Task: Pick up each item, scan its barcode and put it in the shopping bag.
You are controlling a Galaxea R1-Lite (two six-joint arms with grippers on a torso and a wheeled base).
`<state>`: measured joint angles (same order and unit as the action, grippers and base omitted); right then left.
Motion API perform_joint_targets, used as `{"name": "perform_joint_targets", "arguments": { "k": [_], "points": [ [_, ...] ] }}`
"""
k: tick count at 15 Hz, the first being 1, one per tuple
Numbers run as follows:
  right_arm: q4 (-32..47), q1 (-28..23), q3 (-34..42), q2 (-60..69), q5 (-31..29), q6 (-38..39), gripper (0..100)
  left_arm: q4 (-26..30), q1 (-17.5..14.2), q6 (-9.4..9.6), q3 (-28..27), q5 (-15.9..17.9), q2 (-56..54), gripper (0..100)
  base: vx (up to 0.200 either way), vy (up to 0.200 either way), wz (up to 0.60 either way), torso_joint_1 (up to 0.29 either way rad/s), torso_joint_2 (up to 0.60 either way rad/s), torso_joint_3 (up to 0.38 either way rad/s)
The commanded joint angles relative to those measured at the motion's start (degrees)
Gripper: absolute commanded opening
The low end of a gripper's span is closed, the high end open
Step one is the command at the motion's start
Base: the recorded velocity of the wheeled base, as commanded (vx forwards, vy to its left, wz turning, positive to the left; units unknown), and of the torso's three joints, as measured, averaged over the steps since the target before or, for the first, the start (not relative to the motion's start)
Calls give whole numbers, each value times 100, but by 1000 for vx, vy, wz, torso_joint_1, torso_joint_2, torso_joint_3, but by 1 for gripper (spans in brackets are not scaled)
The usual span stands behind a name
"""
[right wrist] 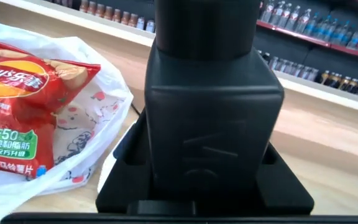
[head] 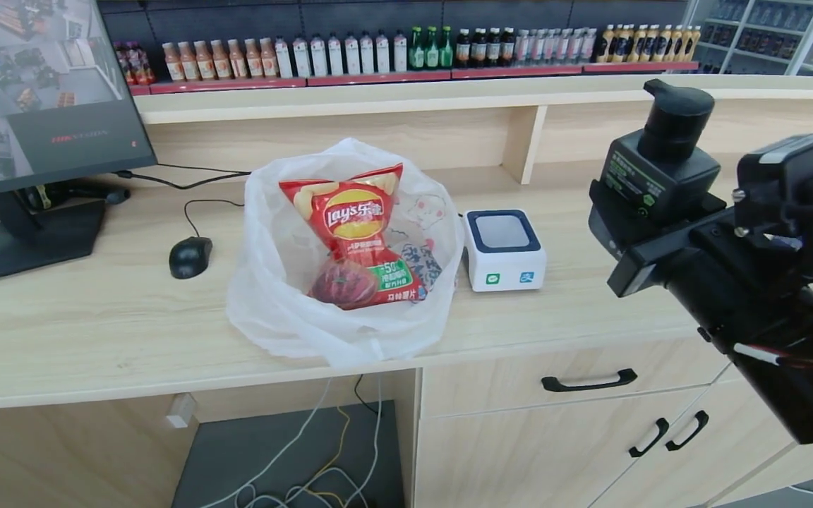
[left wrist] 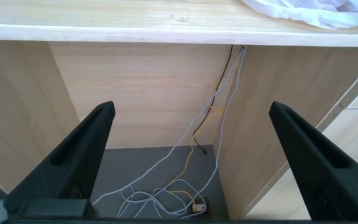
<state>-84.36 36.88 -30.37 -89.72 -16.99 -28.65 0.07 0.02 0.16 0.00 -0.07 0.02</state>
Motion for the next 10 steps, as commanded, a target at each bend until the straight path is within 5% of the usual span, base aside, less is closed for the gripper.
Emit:
{"name": "perform_joint_targets", "arguments": {
  "k": [1, 10],
  "points": [
    [-2, 21, -488, -432, 21, -290, 0, 1, 6, 2, 0, -1, -2, 100, 0, 0, 0, 0, 0, 0],
    [16, -102, -1999, -1768, 873, -493, 0, 1, 6, 2, 0, -1, -2, 100, 0, 0, 0, 0, 0, 0]
  ]
}}
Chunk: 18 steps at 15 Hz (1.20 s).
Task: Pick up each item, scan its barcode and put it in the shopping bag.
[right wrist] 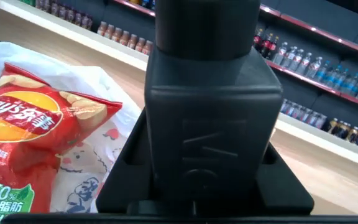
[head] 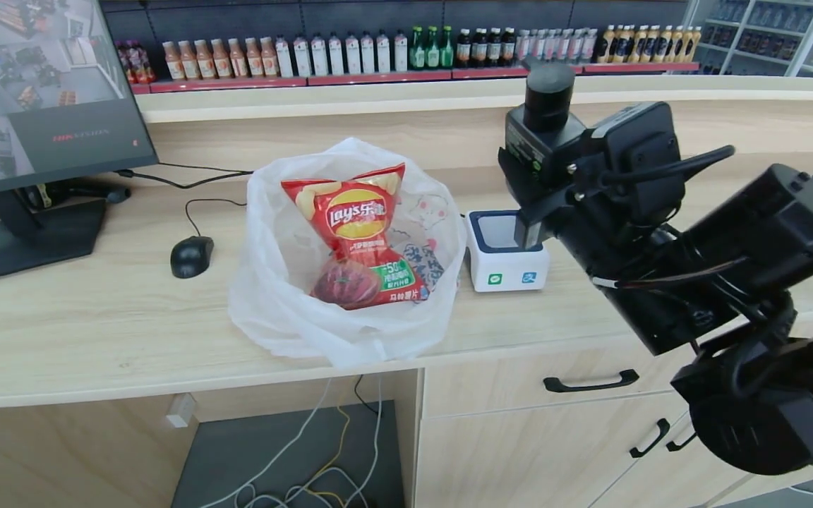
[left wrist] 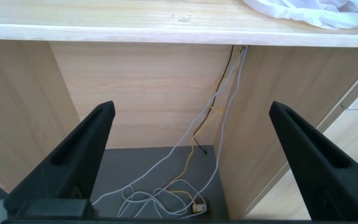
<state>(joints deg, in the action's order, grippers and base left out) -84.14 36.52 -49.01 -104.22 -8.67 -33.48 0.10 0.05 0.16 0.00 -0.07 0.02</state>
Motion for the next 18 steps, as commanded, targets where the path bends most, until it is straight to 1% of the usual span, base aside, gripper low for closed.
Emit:
{"name": "perform_joint_targets", "arguments": {
  "k": [1, 4, 6, 11, 12, 14, 18],
  "points": [
    [-6, -154, -259, -415, 234, -80, 0, -1, -5, 2, 0, -1, -2, 100, 0, 0, 0, 0, 0, 0],
    [-6, -567, -654, -723, 884, -326, 0, -1, 4, 2, 0, -1, -2, 100, 0, 0, 0, 0, 0, 0],
    [-6, -664, -698, -863, 1210, -379, 0, -1, 4, 2, 0, -1, -2, 100, 0, 0, 0, 0, 0, 0],
    [161, -787, -883, -1127, 1517, -836, 0, -1, 4, 2, 0, -1, -2, 100, 0, 0, 0, 0, 0, 0],
    [187, -813, -1032, -1259, 1570, -862, 0, -1, 4, 2, 0, -1, -2, 100, 0, 0, 0, 0, 0, 0],
    [187, -945, -1199, -1461, 1904, -1003, 0, -1, 4, 2, 0, -1, -2, 100, 0, 0, 0, 0, 0, 0],
    [196, -1262, -1269, -1549, 2071, -1214, 0, -1, 4, 2, 0, -1, -2, 100, 0, 0, 0, 0, 0, 0]
  ]
}}
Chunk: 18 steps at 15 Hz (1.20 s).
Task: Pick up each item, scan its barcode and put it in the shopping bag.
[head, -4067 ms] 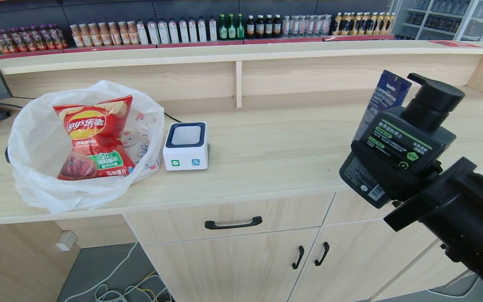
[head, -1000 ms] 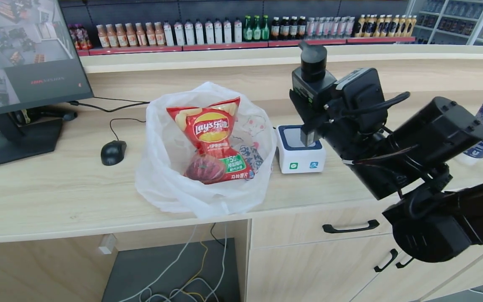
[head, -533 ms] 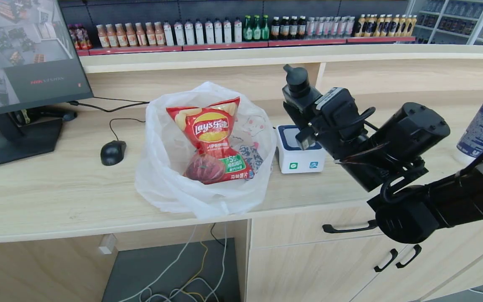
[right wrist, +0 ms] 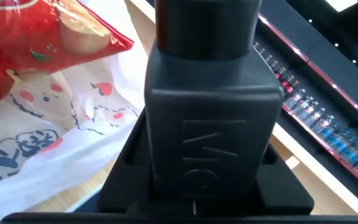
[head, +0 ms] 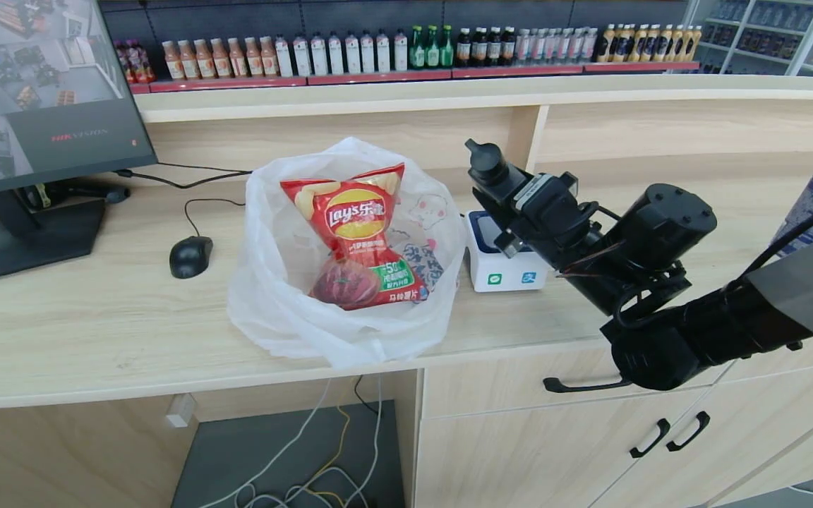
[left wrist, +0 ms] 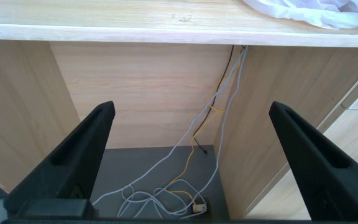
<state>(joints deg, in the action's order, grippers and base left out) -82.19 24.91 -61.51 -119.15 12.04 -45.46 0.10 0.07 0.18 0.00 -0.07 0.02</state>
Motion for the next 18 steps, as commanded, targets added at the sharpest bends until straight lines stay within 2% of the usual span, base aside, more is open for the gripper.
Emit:
{"name": "perform_joint_targets", "arguments": {
  "k": [1, 18],
  "points": [
    [-8, -126, -10, -64, 35, -24, 0, -1, 1, -1, 0, -1, -2, 100, 0, 0, 0, 0, 0, 0],
    [-8, -153, -133, -126, 70, -42, 0, -1, 1, -1, 0, -1, -2, 100, 0, 0, 0, 0, 0, 0]
  ]
}}
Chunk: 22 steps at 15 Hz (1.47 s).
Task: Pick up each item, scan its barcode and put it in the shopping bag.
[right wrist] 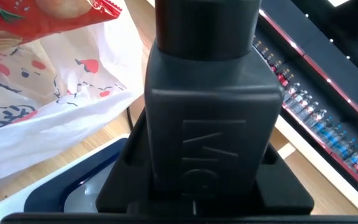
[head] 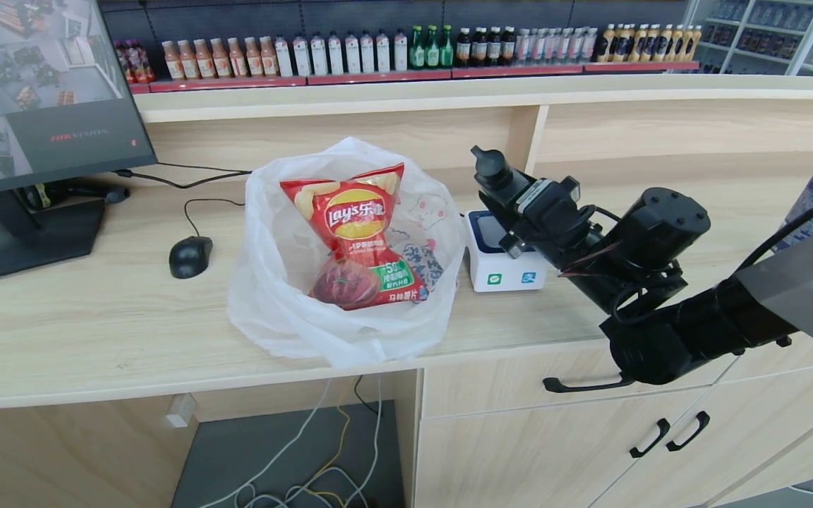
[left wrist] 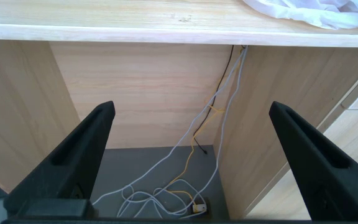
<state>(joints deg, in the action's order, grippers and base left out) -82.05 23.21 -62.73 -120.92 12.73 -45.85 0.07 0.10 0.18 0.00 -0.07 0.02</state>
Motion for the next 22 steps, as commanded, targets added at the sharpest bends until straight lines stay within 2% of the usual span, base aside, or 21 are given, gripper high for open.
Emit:
{"name": "perform_joint_targets", "arguments": {
  "k": [1, 11, 16, 22],
  "points": [
    [-12, 17, -11, 77, 2, -12, 0, 1, -1, -1, 0, -1, -2, 100, 0, 0, 0, 0, 0, 0],
    [5, 26, 42, 429, -7, 32, 0, 1, -1, -1, 0, -1, -2, 100, 0, 0, 0, 0, 0, 0],
    [163, 201, 226, 824, -7, 507, 0, 1, -1, -1, 0, -1, -2, 100, 0, 0, 0, 0, 0, 0],
    [58, 386, 921, 1448, -60, 1412, 0, 1, -1, -1, 0, -1, -2, 100, 0, 0, 0, 0, 0, 0]
  ]
}}
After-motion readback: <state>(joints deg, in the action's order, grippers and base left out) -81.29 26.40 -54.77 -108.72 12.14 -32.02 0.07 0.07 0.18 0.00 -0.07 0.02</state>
